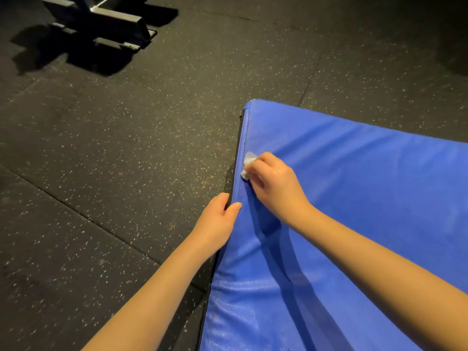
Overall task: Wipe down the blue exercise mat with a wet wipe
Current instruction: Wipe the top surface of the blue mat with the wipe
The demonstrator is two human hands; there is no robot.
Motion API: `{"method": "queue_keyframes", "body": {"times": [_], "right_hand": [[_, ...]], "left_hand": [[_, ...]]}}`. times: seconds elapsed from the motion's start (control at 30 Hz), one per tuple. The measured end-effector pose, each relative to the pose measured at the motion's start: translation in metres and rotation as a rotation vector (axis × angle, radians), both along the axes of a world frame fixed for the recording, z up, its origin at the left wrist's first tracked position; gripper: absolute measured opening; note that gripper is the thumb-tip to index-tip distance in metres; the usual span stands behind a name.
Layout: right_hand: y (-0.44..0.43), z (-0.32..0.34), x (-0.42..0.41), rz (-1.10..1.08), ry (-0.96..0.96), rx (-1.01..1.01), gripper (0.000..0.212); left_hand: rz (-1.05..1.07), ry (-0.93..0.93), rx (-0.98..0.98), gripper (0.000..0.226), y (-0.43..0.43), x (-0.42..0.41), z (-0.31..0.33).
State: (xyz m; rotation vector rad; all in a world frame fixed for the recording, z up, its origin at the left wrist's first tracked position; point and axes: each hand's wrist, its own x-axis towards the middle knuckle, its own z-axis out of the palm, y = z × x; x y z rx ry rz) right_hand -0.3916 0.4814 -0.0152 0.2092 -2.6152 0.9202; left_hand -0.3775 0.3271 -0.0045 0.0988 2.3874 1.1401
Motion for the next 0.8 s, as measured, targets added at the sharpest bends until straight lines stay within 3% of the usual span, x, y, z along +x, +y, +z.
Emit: {"method": "queue_keyframes", "body": {"times": [0.13,0.2,0.3,0.47,0.63,0.7,0.8], "right_hand": [[0.022,0.005,-0.034,-0.353,-0.053,-0.130,0.010],[0.003,0.006,-0.023,-0.255,0.009,-0.086,0.010],[-0.004,0.011,-0.010,0.064,0.021,0.011,0.007],[0.027,0.014,-0.046,-0.380,-0.038,-0.141,0.012],[-0.004,0.002,0.000,-0.180,0.068,-0.097,0.013],[-0.001,0.003,0.004,-0.169,0.064,-0.132,0.011],[0.005,0.015,0.001,-0.176,0.070,-0.203,0.012]], "left_hand": [[-0.009,0.019,0.014,0.028,0.002,0.001,0.006],[-0.029,0.023,0.000,0.026,-0.001,0.003,0.005],[-0.027,0.011,-0.005,0.026,-0.004,0.006,0.003],[-0.037,0.046,0.008,0.028,0.000,0.007,0.010],[-0.022,-0.016,0.026,0.024,-0.004,0.005,0.012],[0.042,-0.076,0.099,0.035,0.007,-0.008,0.022],[-0.007,0.010,0.049,0.027,0.021,-0.031,0.035]]}}
